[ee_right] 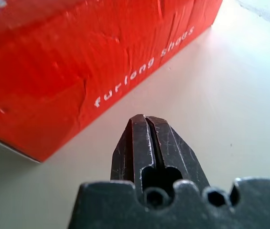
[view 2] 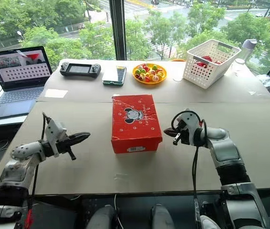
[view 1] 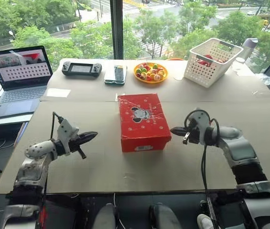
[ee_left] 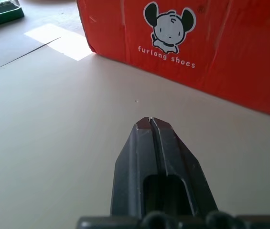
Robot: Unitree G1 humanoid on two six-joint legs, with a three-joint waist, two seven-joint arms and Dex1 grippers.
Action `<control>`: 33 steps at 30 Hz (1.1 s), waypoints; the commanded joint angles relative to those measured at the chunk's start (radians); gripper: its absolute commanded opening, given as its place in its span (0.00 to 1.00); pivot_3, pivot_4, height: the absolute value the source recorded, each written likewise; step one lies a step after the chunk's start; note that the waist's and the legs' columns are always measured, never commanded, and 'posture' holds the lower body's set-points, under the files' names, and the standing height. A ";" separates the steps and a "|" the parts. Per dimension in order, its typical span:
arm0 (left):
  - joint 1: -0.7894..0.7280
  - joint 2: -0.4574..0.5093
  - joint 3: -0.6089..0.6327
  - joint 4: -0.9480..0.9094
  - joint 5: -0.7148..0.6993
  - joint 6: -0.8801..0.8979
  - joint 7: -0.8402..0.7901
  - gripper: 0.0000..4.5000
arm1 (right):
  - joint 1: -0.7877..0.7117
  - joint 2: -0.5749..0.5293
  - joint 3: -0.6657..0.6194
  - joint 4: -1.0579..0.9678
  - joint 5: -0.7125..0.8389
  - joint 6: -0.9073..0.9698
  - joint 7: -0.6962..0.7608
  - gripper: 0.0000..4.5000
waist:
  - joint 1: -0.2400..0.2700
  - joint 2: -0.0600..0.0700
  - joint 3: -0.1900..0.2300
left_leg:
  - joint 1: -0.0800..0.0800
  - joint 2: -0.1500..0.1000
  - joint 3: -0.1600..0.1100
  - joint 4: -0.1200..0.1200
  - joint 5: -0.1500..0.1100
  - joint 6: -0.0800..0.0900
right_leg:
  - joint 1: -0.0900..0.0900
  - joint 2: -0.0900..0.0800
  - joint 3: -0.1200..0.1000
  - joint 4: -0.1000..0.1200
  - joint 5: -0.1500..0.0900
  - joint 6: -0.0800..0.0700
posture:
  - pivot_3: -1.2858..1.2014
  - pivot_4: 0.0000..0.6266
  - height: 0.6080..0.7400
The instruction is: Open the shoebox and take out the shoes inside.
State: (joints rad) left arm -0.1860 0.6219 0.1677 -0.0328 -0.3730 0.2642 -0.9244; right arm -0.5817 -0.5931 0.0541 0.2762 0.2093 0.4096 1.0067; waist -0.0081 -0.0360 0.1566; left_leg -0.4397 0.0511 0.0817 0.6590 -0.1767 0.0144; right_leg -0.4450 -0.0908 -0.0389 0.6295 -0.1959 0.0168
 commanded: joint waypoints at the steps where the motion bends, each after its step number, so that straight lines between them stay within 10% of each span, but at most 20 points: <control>1: 0.137 -0.012 0.074 -0.274 -0.084 0.123 0.111 0.00 | -0.037 -0.019 0.013 0.047 -0.005 -0.038 0.057 0.00 | 0.002 0.000 0.000 | 0.001 0.000 0.000 0.000 0.000 0.000 | 0.001 0.000 0.000 -0.001 -0.002 -0.003 | 0.52 0.24 0.95; 33: 0.206 0.014 0.055 -0.479 -0.142 0.232 0.187 0.00 | -0.228 0.011 -0.030 0.025 0.173 0.166 0.167 0.00 | -0.003 0.002 0.001 | 0.001 -0.001 0.002 -0.001 0.000 0.000 | 0.000 0.001 0.001 -0.001 -0.002 -0.005 | 0.52 0.24 0.95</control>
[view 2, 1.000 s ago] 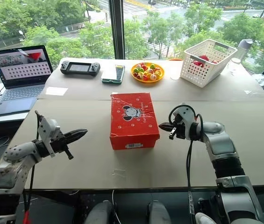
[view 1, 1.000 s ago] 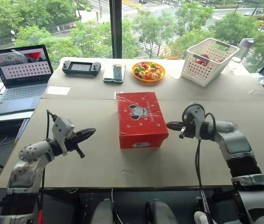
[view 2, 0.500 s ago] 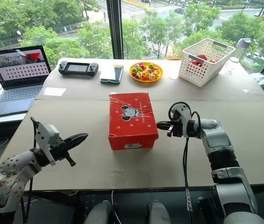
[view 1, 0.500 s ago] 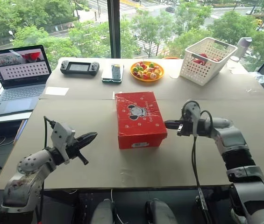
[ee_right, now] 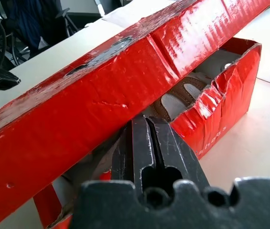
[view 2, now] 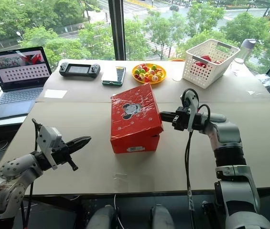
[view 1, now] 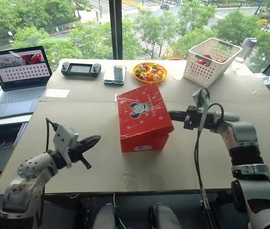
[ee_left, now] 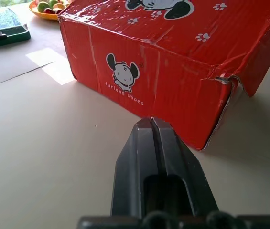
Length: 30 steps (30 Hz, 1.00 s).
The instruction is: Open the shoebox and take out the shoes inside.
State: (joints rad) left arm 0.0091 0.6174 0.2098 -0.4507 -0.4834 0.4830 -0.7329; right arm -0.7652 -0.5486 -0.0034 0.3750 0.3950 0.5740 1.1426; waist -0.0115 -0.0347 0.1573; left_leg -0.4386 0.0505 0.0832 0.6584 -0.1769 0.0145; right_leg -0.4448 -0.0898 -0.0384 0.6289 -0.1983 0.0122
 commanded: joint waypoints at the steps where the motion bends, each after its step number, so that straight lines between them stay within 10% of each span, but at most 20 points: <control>1: 0.018 0.025 0.020 -0.072 -0.040 0.020 -0.009 0.00 | -0.053 -0.040 0.046 -0.088 -0.023 0.000 0.040 0.00 | 0.000 0.000 0.000 | 0.000 0.000 0.000 0.000 0.000 0.000 | 0.000 0.000 0.000 0.000 0.000 0.000 | 0.52 0.24 0.95; 9: 0.067 0.076 0.063 -0.121 -0.097 0.055 -0.025 0.00 | -0.277 -0.032 0.180 -0.171 -0.136 -0.018 0.021 0.00 | -0.002 0.003 0.002 | -0.003 0.000 0.000 -0.001 0.000 0.000 | -0.008 0.001 0.003 0.002 -0.001 0.000 | 0.52 0.24 0.95; 14: 0.066 0.060 0.039 -0.147 -0.098 0.062 -0.004 0.00 | -0.514 0.149 -0.070 -0.108 0.060 0.099 -0.182 0.00 | -0.007 0.007 0.005 | -0.005 0.001 0.001 -0.002 0.000 0.000 | -0.013 0.003 0.010 0.004 0.005 0.002 | 0.52 0.24 0.95; 30: 0.110 0.172 0.122 -0.181 -0.242 0.177 -0.087 0.00 | -0.281 0.068 0.137 -0.134 -0.120 -0.015 -0.144 0.00 | -0.002 0.005 0.004 | -0.005 0.000 0.004 -0.007 0.000 0.000 | -0.012 0.003 0.003 0.001 0.005 -0.002 | 0.52 0.24 0.95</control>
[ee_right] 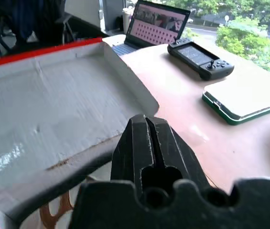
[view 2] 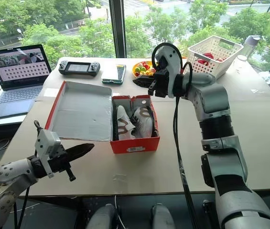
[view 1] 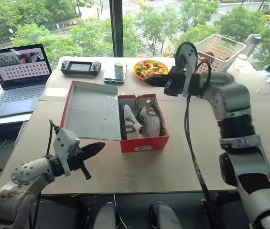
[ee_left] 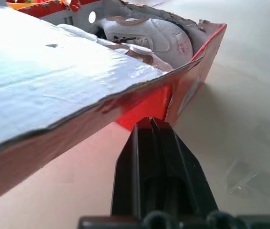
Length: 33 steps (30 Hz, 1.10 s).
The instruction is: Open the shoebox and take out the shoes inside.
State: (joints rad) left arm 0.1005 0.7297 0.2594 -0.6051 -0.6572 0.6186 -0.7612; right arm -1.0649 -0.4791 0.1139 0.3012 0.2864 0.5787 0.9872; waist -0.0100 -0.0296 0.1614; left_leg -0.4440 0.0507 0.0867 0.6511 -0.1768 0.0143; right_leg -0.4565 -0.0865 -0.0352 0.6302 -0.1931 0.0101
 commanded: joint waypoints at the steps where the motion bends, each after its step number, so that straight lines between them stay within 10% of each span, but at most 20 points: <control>1: 0.028 0.093 0.118 0.009 -0.077 0.052 -0.085 0.00 | 0.030 -0.002 0.025 -0.076 -0.011 -0.010 0.015 0.00 | -0.007 0.000 0.000 | 0.000 0.000 0.000 0.000 0.000 0.000 | 0.000 0.000 0.000 0.001 0.000 0.000 | 0.52 0.24 0.95; 14: -0.009 0.420 0.616 0.357 -0.208 0.194 -0.370 0.00 | 0.089 -0.026 0.038 -0.244 0.045 0.123 0.065 0.00 | -0.003 0.001 0.002 | 0.001 0.001 0.000 -0.001 0.000 -0.001 | -0.001 0.000 -0.001 0.000 -0.007 -0.002 | 0.52 0.24 0.95; 33: -0.407 0.244 0.025 0.535 -0.020 -0.083 -0.432 0.00 | 0.005 0.016 0.137 -0.047 -0.113 0.156 -0.034 0.06 | -0.007 0.002 0.003 | 0.000 0.000 0.001 -0.001 0.001 -0.003 | -0.001 0.000 -0.001 0.001 0.000 -0.001 | 0.52 0.24 0.95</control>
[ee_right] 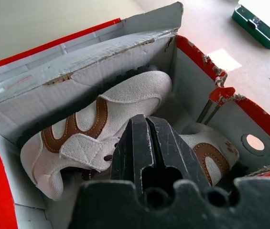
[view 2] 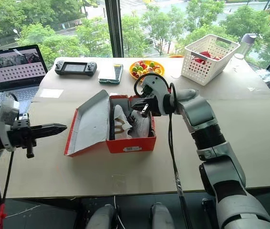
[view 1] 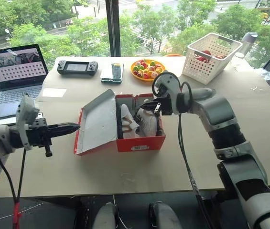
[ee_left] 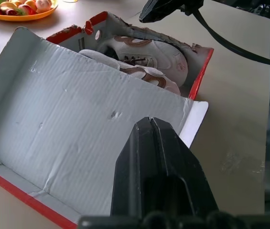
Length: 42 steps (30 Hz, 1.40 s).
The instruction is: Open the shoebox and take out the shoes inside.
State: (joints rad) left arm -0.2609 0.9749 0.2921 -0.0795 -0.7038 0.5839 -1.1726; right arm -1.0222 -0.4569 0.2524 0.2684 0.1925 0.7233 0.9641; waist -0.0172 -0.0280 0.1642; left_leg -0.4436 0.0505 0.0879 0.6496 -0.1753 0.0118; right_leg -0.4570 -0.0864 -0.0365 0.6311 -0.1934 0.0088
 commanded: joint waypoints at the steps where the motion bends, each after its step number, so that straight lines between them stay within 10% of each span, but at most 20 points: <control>1: -0.054 -0.005 -0.016 0.011 0.027 -0.051 -0.024 0.00 | -0.040 -0.008 -0.001 -0.019 -0.021 0.014 -0.011 0.13 | 0.000 0.000 0.000 | 0.000 0.000 0.000 0.000 0.000 0.000 | 0.000 0.000 0.000 0.000 0.000 0.000 | 0.52 0.24 0.95; 13: -0.091 -0.034 -0.054 0.014 0.050 -0.059 -0.022 0.00 | -0.146 -0.016 0.099 0.097 -0.141 -0.089 0.002 0.99 | -0.001 0.000 0.000 | 0.000 0.000 0.000 0.001 0.000 0.000 | 0.000 0.000 0.000 0.000 0.000 0.001 | 0.52 0.24 0.95; 37: -0.093 -0.082 -0.072 -0.022 0.075 -0.047 0.018 0.00 | -0.219 0.186 0.203 0.775 -0.387 -0.369 0.018 0.99 | -0.007 -0.002 -0.002 | 0.014 0.000 -0.001 0.001 0.001 -0.001 | 0.015 0.000 0.000 0.001 -0.002 0.006 | 0.52 0.24 0.95; 42: -0.099 -0.083 -0.071 -0.023 0.075 -0.046 0.025 0.00 | -0.218 0.201 0.184 0.804 -0.404 -0.391 0.019 0.68 | -0.009 -0.002 -0.003 | 0.021 0.001 -0.002 0.000 0.001 -0.002 | 0.021 0.000 0.000 0.000 -0.008 0.001 | 0.52 0.24 0.95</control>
State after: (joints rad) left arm -0.3423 0.8903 0.2137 -0.0751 -0.6288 0.5436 -1.1509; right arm -1.2789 -0.2738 0.4182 1.0154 -0.1839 0.3287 0.9690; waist -0.0262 -0.0305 0.1612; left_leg -0.4223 0.0511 0.0861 0.6489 -0.1747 0.0099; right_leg -0.4364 -0.0867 -0.0367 0.6314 -0.2008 0.0097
